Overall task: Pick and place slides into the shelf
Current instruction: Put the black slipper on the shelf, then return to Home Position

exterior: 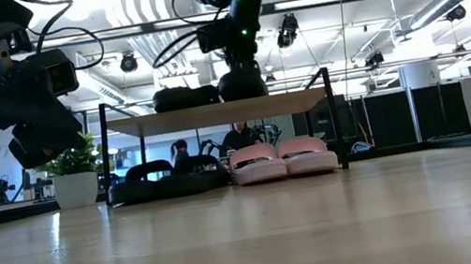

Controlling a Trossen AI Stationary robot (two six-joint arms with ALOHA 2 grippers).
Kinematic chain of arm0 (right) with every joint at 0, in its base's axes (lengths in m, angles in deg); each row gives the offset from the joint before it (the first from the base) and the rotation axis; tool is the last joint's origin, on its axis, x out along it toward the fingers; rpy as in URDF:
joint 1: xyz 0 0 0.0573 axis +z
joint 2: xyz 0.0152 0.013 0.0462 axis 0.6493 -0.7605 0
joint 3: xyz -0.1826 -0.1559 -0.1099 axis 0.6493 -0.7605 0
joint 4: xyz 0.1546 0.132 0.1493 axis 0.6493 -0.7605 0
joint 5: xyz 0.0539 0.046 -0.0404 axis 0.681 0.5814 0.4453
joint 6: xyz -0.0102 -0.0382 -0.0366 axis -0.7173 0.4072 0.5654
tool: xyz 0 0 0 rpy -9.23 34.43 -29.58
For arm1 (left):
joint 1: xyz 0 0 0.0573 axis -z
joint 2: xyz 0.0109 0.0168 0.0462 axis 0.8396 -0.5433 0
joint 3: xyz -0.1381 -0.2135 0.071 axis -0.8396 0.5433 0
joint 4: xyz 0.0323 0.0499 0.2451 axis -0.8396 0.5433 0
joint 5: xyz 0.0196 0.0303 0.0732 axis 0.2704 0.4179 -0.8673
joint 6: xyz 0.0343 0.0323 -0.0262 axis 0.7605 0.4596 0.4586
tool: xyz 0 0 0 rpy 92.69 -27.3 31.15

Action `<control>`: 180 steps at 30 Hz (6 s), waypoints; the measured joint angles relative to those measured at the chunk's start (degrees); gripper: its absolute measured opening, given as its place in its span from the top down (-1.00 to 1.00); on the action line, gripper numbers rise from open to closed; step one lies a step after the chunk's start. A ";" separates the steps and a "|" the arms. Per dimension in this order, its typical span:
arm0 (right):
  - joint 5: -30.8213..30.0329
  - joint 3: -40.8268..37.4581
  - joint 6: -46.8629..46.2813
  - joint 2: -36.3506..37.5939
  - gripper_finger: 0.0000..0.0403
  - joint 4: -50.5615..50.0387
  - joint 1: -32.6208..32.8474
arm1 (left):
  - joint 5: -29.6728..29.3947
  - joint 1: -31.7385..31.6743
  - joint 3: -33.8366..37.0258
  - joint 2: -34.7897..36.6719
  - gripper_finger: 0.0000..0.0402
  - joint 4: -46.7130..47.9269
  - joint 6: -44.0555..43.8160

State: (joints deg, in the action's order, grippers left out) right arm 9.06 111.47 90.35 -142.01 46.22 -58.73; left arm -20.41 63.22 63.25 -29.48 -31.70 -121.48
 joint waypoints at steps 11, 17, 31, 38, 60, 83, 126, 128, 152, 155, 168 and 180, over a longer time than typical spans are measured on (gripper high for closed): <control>0.22 0.17 -6.84 0.00 0.68 -4.84 -0.02 | 0.87 -0.04 0.02 0.00 0.45 0.00 -0.07; 0.10 1.95 -8.32 0.00 0.56 -5.33 0.14 | 1.98 -0.04 0.02 0.00 0.45 0.02 -0.23; 0.16 3.23 -13.19 0.00 0.46 -15.42 3.49 | 2.11 -0.04 0.07 0.00 0.45 0.00 0.20; -0.23 4.10 -13.98 0.13 0.46 -15.52 4.51 | 3.48 -0.05 0.07 0.00 0.45 0.02 0.27; 22.56 24.31 -79.17 0.37 0.58 -27.68 22.35 | 11.01 -2.01 -2.66 0.22 0.45 -4.28 3.19; 28.26 14.40 -94.49 3.87 0.62 -11.80 34.88 | 28.36 -9.80 -15.54 4.40 0.45 -3.07 6.30; 20.38 -103.90 -61.65 74.23 0.66 99.51 34.74 | 4.80 -10.66 -7.23 43.22 0.45 26.48 16.60; 19.47 -105.28 -61.68 73.56 0.66 103.26 34.71 | 5.23 -10.64 -6.92 42.79 0.45 23.56 16.26; 28.93 -108.89 -59.07 73.11 0.66 95.01 34.41 | 7.48 -10.63 12.45 43.51 0.45 -2.17 15.13; 29.27 -108.89 -57.87 73.13 0.66 92.88 33.92 | 7.41 -10.64 14.41 43.33 0.45 -5.67 18.72; 37.37 -108.89 -55.43 73.02 0.66 89.42 28.19 | -1.50 -10.64 14.49 42.49 0.45 -3.05 26.96; 35.72 -108.89 -55.67 72.70 0.66 88.09 28.04 | -1.45 -10.64 14.56 42.07 0.45 -3.08 26.84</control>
State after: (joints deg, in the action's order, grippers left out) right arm 44.78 2.57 34.68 -69.31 134.31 -30.69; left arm -21.86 52.58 77.81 12.59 -34.78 -94.63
